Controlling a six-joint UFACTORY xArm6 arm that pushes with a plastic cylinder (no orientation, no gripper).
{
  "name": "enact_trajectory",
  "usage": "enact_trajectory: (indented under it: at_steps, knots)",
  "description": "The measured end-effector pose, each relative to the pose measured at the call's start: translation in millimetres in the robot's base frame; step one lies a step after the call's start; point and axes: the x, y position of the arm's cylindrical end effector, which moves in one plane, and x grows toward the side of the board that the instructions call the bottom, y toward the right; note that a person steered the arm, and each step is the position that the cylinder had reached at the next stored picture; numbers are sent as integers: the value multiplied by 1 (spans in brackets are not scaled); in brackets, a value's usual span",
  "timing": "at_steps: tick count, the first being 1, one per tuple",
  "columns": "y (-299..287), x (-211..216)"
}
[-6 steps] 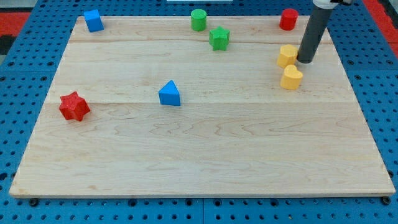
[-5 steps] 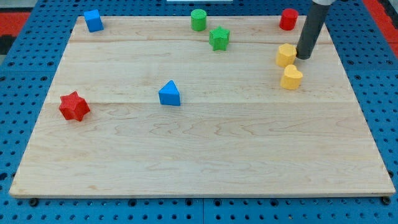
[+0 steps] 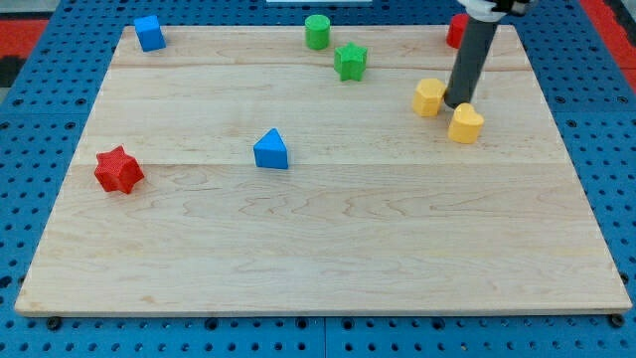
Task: Push the yellow hexagon towards left
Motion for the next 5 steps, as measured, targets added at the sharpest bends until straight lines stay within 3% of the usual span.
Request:
enact_trajectory:
  at_steps: [3, 5]
  knots:
    - [-47, -47]
    - [-72, -11]
